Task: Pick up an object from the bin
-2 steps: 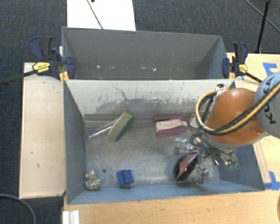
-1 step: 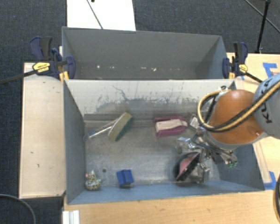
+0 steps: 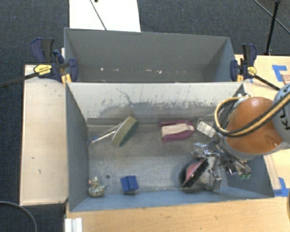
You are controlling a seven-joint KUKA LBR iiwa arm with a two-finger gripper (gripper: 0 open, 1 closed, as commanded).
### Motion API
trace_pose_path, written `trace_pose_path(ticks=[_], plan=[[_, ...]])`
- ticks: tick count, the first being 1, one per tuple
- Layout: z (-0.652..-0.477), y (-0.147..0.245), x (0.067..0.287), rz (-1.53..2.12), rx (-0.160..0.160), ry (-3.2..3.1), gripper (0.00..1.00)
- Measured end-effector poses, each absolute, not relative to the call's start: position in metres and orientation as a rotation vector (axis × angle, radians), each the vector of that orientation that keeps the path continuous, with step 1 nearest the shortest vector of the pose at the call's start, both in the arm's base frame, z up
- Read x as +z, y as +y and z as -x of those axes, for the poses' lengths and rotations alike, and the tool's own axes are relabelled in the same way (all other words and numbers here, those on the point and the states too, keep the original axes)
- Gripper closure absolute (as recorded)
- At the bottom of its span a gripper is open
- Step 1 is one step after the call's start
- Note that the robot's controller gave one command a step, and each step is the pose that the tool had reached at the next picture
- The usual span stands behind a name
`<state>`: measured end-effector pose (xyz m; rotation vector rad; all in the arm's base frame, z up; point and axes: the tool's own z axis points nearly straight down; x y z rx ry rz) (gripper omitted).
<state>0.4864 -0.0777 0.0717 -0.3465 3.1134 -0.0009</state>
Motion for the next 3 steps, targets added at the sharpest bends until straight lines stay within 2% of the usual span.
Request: trace_pose_path(ticks=[1,2,3], plan=[[-0.484,-0.078,0.07,0.354,-0.001,3.118,1.0],[-0.487,-0.078,0.155,0.348,-0.004,3.112,1.0],[-0.488,-0.078,0.178,0.344,-0.002,3.117,1.0]])
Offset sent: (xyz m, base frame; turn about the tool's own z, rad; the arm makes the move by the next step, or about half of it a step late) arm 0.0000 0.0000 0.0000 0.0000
